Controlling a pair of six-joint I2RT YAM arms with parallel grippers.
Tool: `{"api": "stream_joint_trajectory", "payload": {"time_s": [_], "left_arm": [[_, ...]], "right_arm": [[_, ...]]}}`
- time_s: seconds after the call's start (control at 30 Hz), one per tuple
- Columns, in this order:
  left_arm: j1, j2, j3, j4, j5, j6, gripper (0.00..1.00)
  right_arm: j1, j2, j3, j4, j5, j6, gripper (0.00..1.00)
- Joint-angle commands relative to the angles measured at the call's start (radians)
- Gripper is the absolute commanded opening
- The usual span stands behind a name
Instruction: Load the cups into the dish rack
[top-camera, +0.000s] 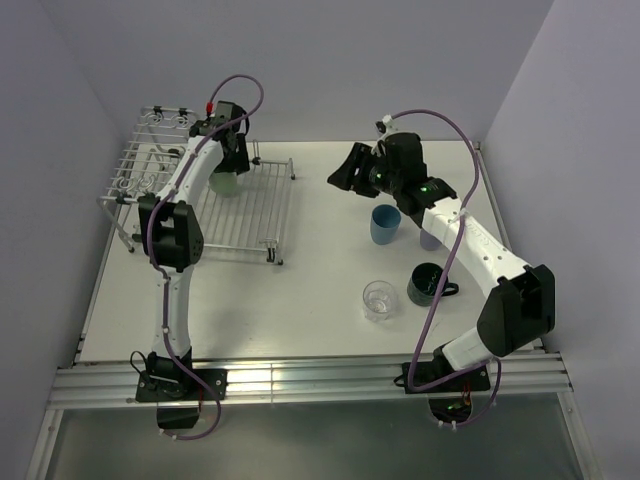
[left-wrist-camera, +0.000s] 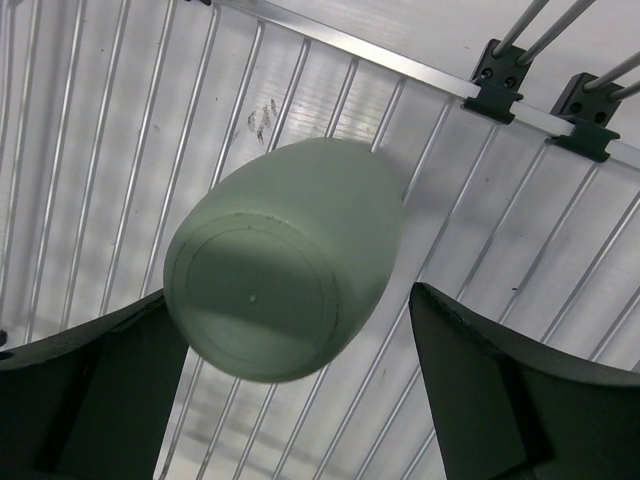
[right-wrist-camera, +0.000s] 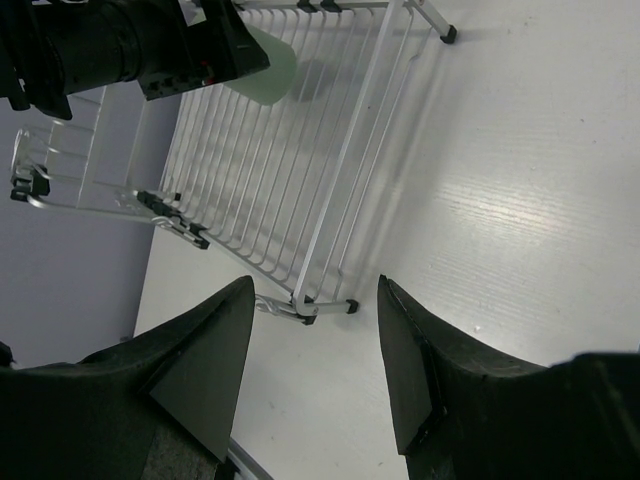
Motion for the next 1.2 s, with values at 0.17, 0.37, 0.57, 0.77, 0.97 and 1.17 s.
{"api": "stream_joint_trajectory", "payload": {"time_s": [0.17, 0.37, 0.57, 0.77, 0.97, 1.17], "left_arm": [[-0.045, -0.164, -0.026, -0.031, -0.082, -0.013, 0.93], [-0.109, -0.279, -0.120, -0.044, -0.138, -0.034, 0.92], [-0.201, -0.564, -0.371, 0.080, -0.054, -0.066, 0.92], [-0.293, -0.724, -0.549, 0.214, 0.073, -0.105, 0.91], [-0.330, -0.810, -0.669, 0.329, 0.188, -0.126, 0.91], [-0.335, -0.866, -0.738, 0.370, 0.213, -0.126, 0.92]], "right_arm": [[0.016, 0.000, 0.065, -0.010, 0.042, -0.036, 0.60], [0.020, -0.040, 0.059, -0.066, 0.129, -0.069, 0.60], [0.023, -0.141, 0.004, -0.197, 0.374, -0.143, 0.60], [0.022, -0.189, -0.123, -0.257, 0.554, -0.174, 0.62], [0.022, -0.106, -0.160, -0.257, 0.608, -0.175, 0.57], [0.022, -0.031, -0.141, -0.234, 0.597, -0.169, 0.54]]}}
